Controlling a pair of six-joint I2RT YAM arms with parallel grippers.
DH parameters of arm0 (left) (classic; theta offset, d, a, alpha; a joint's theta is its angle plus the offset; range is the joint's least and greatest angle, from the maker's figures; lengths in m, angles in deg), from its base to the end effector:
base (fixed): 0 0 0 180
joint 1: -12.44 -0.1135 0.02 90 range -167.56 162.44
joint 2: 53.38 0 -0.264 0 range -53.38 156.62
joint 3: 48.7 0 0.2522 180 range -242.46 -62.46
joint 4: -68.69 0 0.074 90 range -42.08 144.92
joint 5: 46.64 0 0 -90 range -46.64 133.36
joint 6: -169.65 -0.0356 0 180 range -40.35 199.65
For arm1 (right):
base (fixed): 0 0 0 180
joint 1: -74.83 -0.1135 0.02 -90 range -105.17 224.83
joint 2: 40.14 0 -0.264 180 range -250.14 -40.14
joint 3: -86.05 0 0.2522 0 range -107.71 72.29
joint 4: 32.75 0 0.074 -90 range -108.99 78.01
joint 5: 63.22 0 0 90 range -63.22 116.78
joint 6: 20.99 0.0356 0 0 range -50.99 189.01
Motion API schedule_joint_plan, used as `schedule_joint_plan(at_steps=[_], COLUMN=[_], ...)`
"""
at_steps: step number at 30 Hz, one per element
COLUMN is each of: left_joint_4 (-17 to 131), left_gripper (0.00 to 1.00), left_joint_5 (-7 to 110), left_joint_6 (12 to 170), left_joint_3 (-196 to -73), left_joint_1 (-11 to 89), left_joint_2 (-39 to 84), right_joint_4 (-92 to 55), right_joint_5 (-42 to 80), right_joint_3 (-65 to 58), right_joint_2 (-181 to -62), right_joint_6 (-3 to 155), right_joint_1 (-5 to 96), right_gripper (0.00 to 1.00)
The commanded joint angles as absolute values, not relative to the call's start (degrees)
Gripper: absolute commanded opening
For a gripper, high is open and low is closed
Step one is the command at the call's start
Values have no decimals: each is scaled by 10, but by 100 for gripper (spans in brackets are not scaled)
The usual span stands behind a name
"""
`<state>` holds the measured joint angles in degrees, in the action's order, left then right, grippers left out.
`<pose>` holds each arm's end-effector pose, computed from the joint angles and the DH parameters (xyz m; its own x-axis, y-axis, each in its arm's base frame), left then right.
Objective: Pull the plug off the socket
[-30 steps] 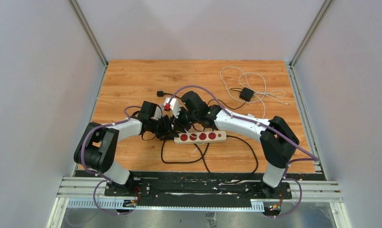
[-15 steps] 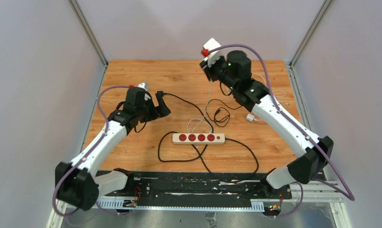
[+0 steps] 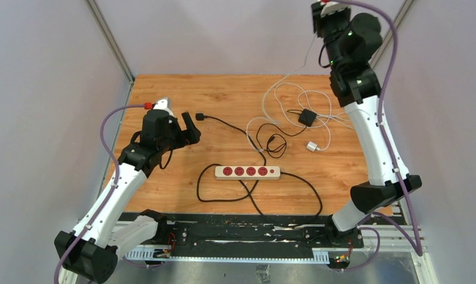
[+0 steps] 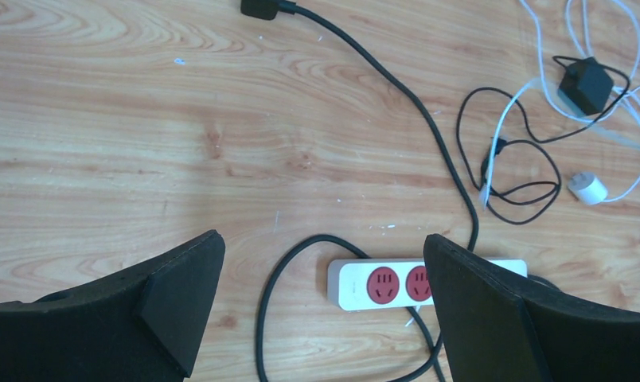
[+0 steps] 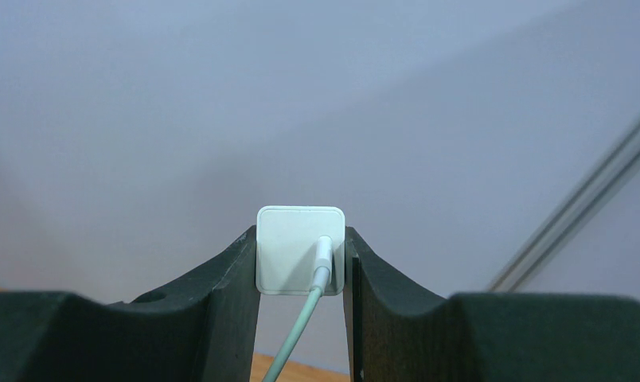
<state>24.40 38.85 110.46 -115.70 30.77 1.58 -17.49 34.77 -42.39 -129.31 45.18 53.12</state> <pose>0.1980 -0.0627 0.3238 -0.5633 -0.3513 -0.7479 -0.0444 0.9167 -0.3971 0.2910 0.1105 0.5816 0.4461 -0.2530 -0.8585 -0.0744 0.9454 -0.3173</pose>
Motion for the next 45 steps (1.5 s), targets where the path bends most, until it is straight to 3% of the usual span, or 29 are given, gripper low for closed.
schedule_joint_plan(at_steps=[1, 3, 6, 10, 14, 21, 28, 34, 39, 42, 45], left_joint_4=[247, 263, 269, 272, 285, 301, 308, 286, 276, 261, 241], left_gripper=[100, 100, 100, 100, 100, 100, 100, 100, 100, 100, 100], left_joint_5=[392, 408, 409, 393, 388, 389, 392, 375, 368, 359, 339], left_joint_6=[1093, 1098, 1102, 1109, 1115, 1120, 1118, 1118, 1124, 1127, 1129], left_joint_3=[-1144, -1137, -1129, -1121, -1106, -1089, -1072, -1061, -1054, -1061, -1074], left_joint_1=[307, 307, 307, 306, 306, 305, 305, 305, 305, 305, 305], left_joint_2=[34, 44, 61, 70, 79, 99, 105, 82, 55, 42, 28], right_joint_4=[-137, -115, -107, -90, -54, -94, -114, -112, -101, -74, -44], right_joint_5=[346, 344, 354, 402, 444, 258, 165, 118, 144, 192, 231], right_joint_3=[-554, -589, -539, -366, -158, 124, 148, 141, 138, 124, 108], right_joint_2=[-1323, -1335, -1315, -1249, -1194, -1175, -1304, -1360, -1338, -1306, -1257], right_joint_6=[448, 445, 416, 405, 517, 765, 779, 781, 785, 792, 785], right_joint_1=[575, 583, 592, 626, 700, 865, 909, 927, 949, 968, 976], right_gripper=[0, 0, 0, 0, 0, 5, 8, 48, 71, 93, 99])
